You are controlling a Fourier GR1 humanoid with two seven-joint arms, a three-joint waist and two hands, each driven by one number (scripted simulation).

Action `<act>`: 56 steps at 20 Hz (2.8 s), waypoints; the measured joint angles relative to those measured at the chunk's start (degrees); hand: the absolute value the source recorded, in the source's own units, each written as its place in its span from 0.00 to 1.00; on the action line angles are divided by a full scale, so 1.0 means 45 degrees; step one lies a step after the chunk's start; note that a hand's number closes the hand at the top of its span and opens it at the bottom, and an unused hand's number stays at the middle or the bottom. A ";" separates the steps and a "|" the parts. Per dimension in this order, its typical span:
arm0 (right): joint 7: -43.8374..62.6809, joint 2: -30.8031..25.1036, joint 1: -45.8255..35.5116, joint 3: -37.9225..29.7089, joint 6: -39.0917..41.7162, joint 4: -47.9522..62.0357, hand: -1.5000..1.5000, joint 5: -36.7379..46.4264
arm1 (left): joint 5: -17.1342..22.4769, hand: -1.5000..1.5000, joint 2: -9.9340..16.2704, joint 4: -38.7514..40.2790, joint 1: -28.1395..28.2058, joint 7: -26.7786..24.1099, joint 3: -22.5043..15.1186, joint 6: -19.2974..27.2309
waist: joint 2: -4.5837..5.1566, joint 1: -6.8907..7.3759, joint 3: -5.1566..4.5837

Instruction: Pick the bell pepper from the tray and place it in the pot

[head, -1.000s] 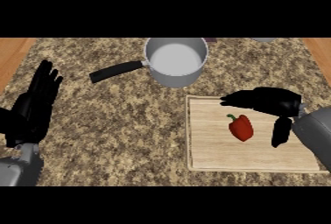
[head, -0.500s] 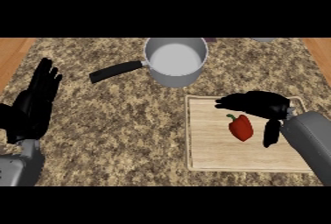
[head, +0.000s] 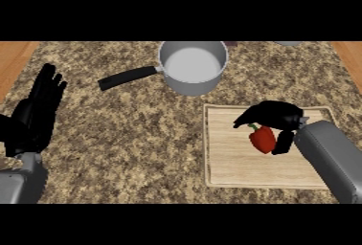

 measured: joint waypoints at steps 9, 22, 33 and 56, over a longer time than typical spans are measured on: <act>-0.1539 0.0372 0.0056 -0.0113 -0.1318 0.0572 1.00 0.1210 | -0.0366 0.50 -0.0406 0.0562 -0.0273 -0.0255 0.0209 -0.0157 | -0.0079 -0.0032 -0.0077; 0.4397 0.4696 0.0452 0.0809 -0.0344 -0.1737 1.00 0.1548 | -0.0583 0.50 -0.0572 0.0430 -0.0165 -0.0139 0.0104 -0.0383 | -0.0337 0.0243 -0.0175; 1.1119 0.5967 0.0990 0.2069 -0.4930 -0.5600 1.00 -0.1318 | -0.0609 0.50 -0.0705 0.0609 -0.0504 0.0012 -0.0140 -0.0470 | -0.0261 0.0626 0.0012; 2.0405 0.6051 -0.6510 0.3915 -1.2999 -0.3000 1.00 -0.3168 | -0.0851 0.50 -0.0904 0.0380 -0.0562 -0.0014 -0.0098 -0.0388 | 0.0059 0.0530 -0.0014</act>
